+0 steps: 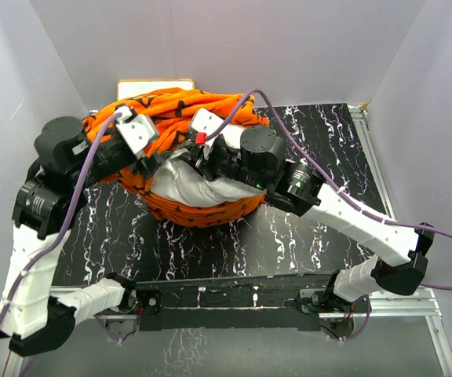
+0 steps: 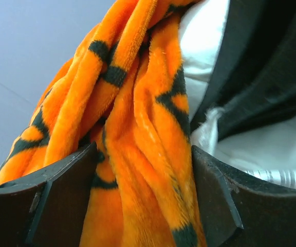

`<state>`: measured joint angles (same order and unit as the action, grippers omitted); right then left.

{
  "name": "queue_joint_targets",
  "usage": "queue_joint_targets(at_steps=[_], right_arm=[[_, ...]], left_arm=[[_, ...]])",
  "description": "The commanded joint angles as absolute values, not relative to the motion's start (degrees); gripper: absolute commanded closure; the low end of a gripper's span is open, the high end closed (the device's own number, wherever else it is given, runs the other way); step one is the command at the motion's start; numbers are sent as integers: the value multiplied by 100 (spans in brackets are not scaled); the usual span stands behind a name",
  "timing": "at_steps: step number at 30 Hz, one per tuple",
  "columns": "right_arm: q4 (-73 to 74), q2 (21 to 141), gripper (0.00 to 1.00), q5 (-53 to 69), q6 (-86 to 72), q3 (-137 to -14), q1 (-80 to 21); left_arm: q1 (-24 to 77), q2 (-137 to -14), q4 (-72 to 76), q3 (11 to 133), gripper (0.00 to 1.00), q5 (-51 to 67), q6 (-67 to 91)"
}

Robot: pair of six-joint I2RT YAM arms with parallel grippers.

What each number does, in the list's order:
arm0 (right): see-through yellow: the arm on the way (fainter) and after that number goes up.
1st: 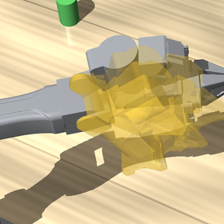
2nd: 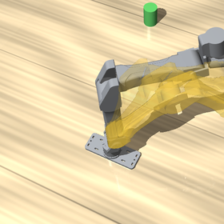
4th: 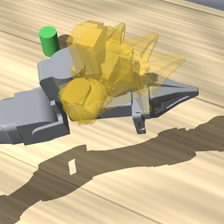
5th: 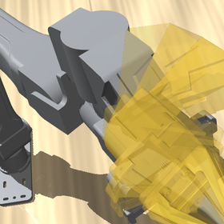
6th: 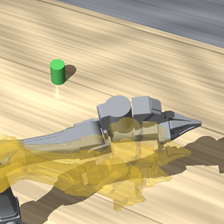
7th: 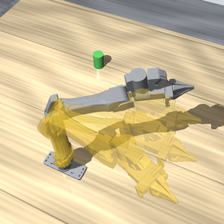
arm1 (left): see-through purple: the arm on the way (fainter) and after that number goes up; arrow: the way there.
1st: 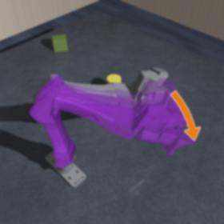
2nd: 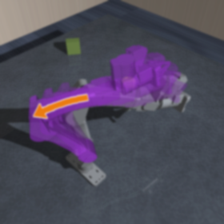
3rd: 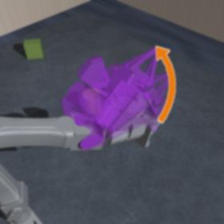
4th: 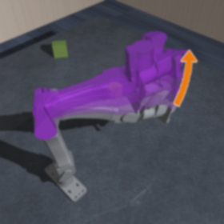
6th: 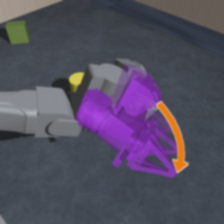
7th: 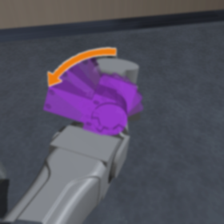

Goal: Remove the pillowcase from the pillow
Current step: Remove the pillow from the pillowcase.

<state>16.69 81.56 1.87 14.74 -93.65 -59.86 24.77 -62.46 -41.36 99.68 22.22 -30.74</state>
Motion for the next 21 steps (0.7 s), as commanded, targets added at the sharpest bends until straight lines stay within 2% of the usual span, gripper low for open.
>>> queue_joint_targets(at_steps=[1, 7, 9, 10, 12, 21], right_arm=[[2250, 8406, 92, -245, 1091, -9373, -5569], [2227, 8399, 92, -144, 1011, -9372, -5404], [2212, 8373, 92, -141, 987, -9345, -5356], [2179, 8343, 92, -113, 955, -9335, -5320], [2156, 8334, 92, -97, 918, -9349, -5317], [2123, 8221, 92, -87, 850, -9283, -5315]], left_arm=[[2378, -5549, -3736, 9532, 30, 2229, -3576], [2382, -4991, -2725, 8964, 28, 2177, -3532], [2383, -4990, -3028, 9009, 27, 2322, -3645], [2386, -5163, -3875, 9113, 28, 2559, -3881], [2382, -5358, -4508, 9155, 29, 2523, -4017], [2382, -5770, -3992, 9010, 37, 1907, -3856]])
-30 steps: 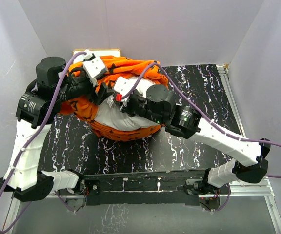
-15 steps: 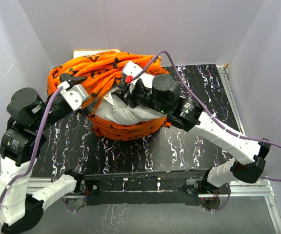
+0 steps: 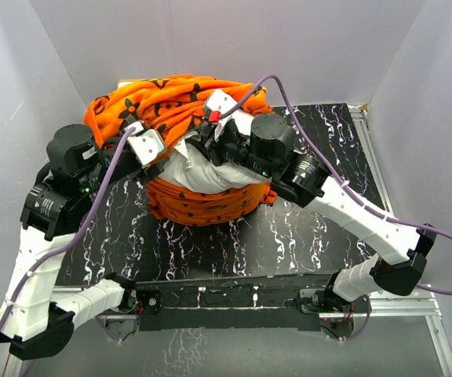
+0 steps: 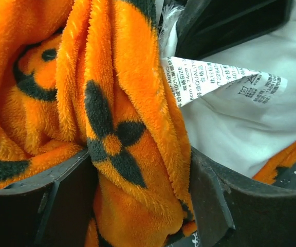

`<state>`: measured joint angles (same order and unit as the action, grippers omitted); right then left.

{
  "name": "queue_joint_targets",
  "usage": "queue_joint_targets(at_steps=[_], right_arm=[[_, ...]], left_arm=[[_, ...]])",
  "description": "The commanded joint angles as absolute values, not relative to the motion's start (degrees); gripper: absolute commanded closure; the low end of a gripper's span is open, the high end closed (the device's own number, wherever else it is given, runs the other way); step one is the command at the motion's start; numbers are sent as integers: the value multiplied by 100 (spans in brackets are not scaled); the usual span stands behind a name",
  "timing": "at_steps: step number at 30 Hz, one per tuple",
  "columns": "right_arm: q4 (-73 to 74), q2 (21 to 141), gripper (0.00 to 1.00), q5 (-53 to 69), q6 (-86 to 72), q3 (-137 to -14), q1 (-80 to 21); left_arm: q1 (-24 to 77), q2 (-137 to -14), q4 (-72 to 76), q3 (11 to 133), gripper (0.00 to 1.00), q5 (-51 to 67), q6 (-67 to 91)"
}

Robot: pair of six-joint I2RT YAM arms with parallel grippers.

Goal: Remove the pillowcase from the pillow
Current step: Remove the pillow from the pillowcase.

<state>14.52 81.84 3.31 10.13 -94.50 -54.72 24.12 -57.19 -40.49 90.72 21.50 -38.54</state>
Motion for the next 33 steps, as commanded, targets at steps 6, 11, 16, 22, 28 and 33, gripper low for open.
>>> queue_joint_targets(at_steps=[6, 11, 16, 22, 28, 33], right_arm=[[2108, 8150, 92, -89, 844, -9166, -5315], [2092, 8048, 92, -98, 836, -8993, -5317], [2048, 8033, 92, -69, 751, -8851, -5317], [2007, 8042, 92, 33, 685, -8757, -5313], [2036, 8004, 92, 189, 593, -8657, -5314], [2011, 7818, 92, 439, 428, -8328, -5341]], left_arm=[[2382, -5692, -3228, 8742, 68, 1228, -3807], [2381, -5540, -2008, 8471, 87, 170, -4077], [2382, -5398, -738, 8175, 98, -586, -4345], [2382, -5332, -97, 7926, 100, -920, -4412], [2384, -5402, 921, 7785, 100, -1281, -4270], [2381, -5618, 1665, 7957, 100, -1640, -4147]])
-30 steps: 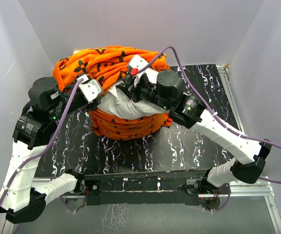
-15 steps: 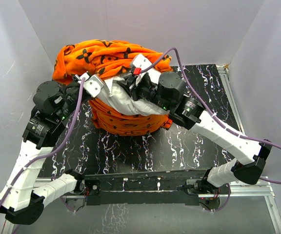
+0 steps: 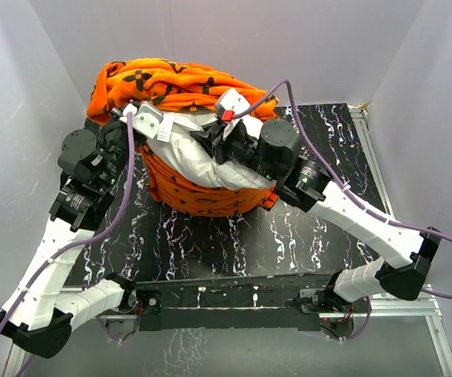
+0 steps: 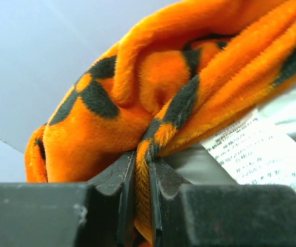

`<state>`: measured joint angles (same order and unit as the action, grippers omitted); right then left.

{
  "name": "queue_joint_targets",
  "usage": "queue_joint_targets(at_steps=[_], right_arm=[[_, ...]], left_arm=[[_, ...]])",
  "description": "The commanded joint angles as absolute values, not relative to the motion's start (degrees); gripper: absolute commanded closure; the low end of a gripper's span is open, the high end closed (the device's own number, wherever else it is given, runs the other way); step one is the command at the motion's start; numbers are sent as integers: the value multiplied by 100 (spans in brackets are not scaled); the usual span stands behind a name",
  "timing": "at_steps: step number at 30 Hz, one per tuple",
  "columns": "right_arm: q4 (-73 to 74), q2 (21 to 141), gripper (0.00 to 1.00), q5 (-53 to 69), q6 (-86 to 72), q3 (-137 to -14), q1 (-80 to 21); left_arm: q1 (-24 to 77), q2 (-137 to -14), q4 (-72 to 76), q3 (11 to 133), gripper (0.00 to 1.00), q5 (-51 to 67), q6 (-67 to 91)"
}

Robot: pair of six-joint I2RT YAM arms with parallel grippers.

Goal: Remove the pillowcase from the pillow
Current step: Remove the pillow from the pillowcase.

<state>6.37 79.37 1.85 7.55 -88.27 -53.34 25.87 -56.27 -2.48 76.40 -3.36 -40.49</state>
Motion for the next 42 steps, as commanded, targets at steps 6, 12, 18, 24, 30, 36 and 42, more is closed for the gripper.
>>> queue_joint_targets(at_steps=[6, 12, 18, 24, 30, 36, 42], right_arm=[[1985, 7410, 92, 591, 272, -7644, -5544], [1995, 6554, 92, 459, 108, -7001, -5571], [2012, 5698, 92, 435, -91, -6442, -5571], [1895, 4945, 92, 1002, -272, -5998, -5571], [2178, 4694, 92, 1473, -388, -5789, -5570], [2210, 4768, 92, 1535, -585, -5423, -5831], [2765, 5227, 92, 693, -126, -6186, -6591]], left_arm=[[2384, -5929, 1808, 8217, 100, -1778, -4099], [2382, -6072, 1642, 8283, 100, -1984, -4061], [2373, -6354, 866, 8865, 100, -2032, -3665], [2332, -6801, -929, 9737, 100, -1601, -2870], [2260, -7331, -1748, 10808, 100, -1296, -1795], [2264, -7729, -2761, 11770, 100, 439, -777], [2259, -7777, -3374, 11507, 100, 1431, -713]])
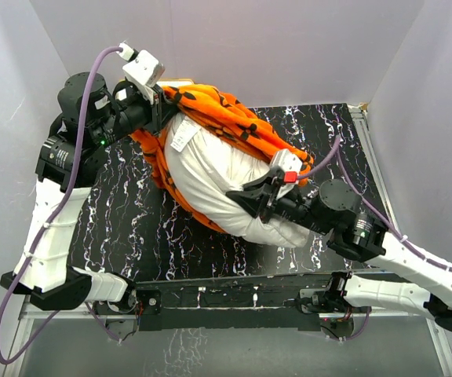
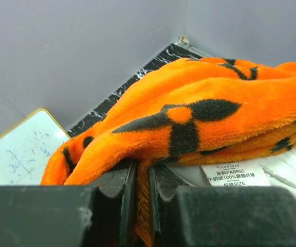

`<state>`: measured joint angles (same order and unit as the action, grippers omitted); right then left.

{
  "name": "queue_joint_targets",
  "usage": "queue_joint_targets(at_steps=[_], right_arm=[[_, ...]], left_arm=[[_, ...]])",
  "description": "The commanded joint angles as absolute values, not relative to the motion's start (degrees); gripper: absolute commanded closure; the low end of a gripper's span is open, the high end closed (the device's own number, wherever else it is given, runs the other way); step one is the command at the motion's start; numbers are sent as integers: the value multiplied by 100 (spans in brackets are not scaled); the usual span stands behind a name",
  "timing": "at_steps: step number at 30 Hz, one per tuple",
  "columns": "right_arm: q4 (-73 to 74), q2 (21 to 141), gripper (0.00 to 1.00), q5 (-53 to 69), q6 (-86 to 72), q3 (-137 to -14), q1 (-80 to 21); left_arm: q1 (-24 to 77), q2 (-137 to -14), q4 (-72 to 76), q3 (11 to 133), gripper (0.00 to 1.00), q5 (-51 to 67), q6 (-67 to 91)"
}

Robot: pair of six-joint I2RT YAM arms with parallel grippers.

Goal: Remove the pillowcase from the pillow
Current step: Remove the pillow from the pillowcase.

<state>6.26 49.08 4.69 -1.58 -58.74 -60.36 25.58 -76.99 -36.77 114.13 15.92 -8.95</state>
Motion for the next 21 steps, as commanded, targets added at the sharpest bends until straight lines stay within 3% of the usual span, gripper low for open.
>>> queue_joint_targets(at_steps=[1, 2, 7, 11, 21], right_arm=[[2939, 5358, 92, 530, -32, -6473, -6721], [3065, 5459, 90, 350, 68, -6781, -6861], [2913, 5794, 49, 55, 503, -8041, -7021], [2512, 6206, 26, -149, 692, -8769, -7020], [2051, 7161, 17, -1607, 1183, -9455, -7224]], left_arm=[[2259, -7772, -3463, 11459, 100, 1560, -652], [2261, -7759, -3535, 11393, 100, 1720, -597], [2263, -7732, -4014, 11093, 100, 2428, -477], [2258, -7786, -4437, 11100, 100, 2826, -498], [2259, -7721, -4812, 11125, 100, 3123, -548]])
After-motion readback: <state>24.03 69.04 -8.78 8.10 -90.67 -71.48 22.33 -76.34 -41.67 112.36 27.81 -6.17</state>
